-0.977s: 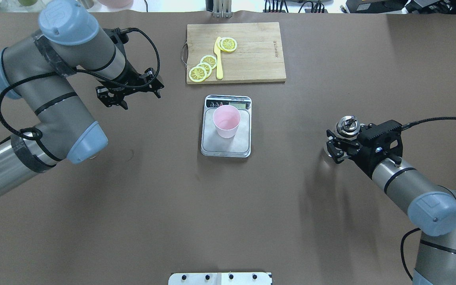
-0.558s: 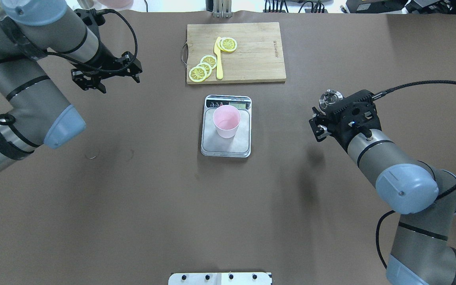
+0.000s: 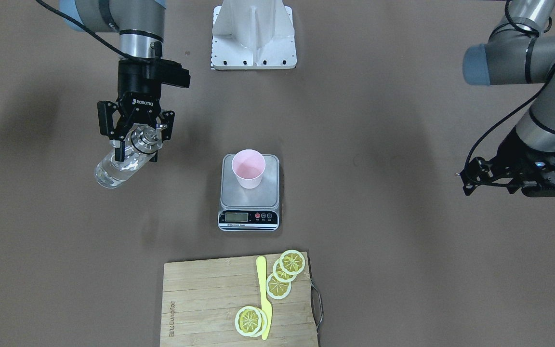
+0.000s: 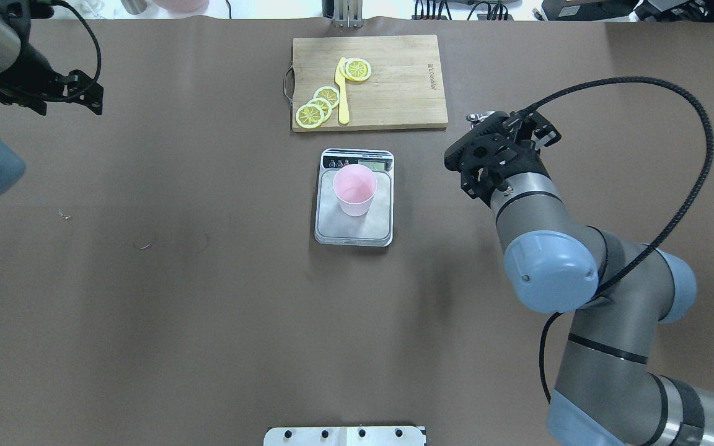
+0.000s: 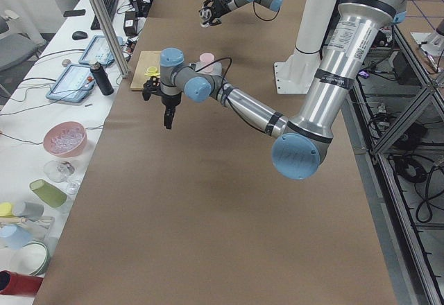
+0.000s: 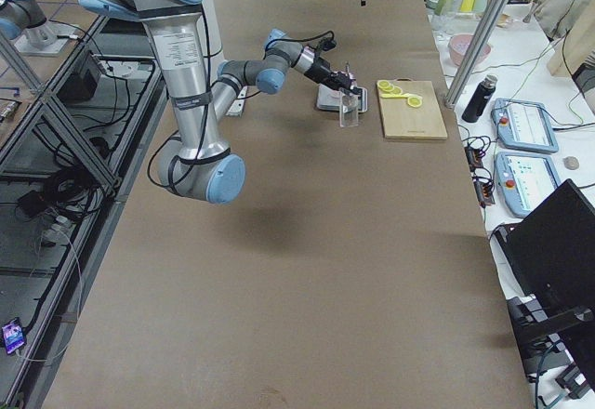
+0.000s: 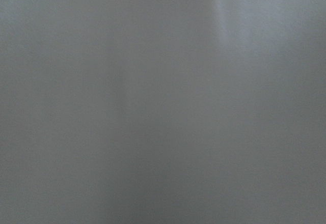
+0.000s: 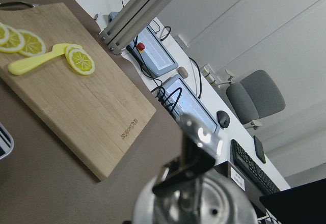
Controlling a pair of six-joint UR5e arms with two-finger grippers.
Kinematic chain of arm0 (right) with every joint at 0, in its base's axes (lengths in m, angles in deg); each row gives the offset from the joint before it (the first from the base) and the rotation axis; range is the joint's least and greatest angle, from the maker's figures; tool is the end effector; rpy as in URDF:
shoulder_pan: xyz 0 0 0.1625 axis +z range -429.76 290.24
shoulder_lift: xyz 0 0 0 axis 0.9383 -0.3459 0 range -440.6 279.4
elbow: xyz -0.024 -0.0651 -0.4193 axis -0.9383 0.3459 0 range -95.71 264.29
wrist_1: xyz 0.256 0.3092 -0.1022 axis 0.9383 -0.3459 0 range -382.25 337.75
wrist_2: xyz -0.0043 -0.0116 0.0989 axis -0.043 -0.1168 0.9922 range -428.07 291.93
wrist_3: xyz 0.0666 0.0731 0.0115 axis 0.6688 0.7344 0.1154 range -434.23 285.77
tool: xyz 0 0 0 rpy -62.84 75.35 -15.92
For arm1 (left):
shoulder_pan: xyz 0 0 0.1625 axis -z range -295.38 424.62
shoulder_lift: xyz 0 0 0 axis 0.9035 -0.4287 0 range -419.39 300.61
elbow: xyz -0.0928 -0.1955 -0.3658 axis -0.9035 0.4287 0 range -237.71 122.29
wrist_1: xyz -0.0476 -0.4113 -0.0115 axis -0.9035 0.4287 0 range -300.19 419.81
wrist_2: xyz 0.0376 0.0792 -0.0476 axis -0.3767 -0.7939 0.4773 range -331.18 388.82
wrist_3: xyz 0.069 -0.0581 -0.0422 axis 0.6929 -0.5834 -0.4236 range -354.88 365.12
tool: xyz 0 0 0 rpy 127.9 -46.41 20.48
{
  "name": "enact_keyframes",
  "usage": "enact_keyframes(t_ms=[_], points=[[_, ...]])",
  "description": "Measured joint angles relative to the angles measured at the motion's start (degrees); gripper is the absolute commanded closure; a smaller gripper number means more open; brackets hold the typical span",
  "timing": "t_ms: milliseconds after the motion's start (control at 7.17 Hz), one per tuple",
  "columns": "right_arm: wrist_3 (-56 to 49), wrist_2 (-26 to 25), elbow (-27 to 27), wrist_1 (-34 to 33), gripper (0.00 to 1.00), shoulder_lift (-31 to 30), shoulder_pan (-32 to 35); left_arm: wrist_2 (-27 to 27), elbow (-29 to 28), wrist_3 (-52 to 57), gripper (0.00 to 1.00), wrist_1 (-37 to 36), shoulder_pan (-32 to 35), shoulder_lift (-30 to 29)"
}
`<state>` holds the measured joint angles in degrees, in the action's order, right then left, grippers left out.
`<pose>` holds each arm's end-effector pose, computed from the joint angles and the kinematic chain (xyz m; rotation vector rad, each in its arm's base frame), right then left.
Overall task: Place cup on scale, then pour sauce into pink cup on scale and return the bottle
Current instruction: 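Lift the sauce bottle with the right gripper and carry it over the cup, then tilt the sauce bottle with the right gripper to pour into the cup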
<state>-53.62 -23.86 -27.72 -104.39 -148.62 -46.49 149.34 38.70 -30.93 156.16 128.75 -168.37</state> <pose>-0.4312 -0.4082 0.2487 1.1311 -0.0531 -0.3566 0.1971 -0.5962 0.4168 0.1965 0.7224 -0.0217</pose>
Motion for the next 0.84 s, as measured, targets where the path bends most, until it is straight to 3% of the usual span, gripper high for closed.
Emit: enact_keyframes(t_ms=[837], points=[[-11.15,-13.43,14.59,-1.19,1.0,8.84,-2.74,-0.11,-3.68,2.89,0.01,1.02,1.25,2.25]])
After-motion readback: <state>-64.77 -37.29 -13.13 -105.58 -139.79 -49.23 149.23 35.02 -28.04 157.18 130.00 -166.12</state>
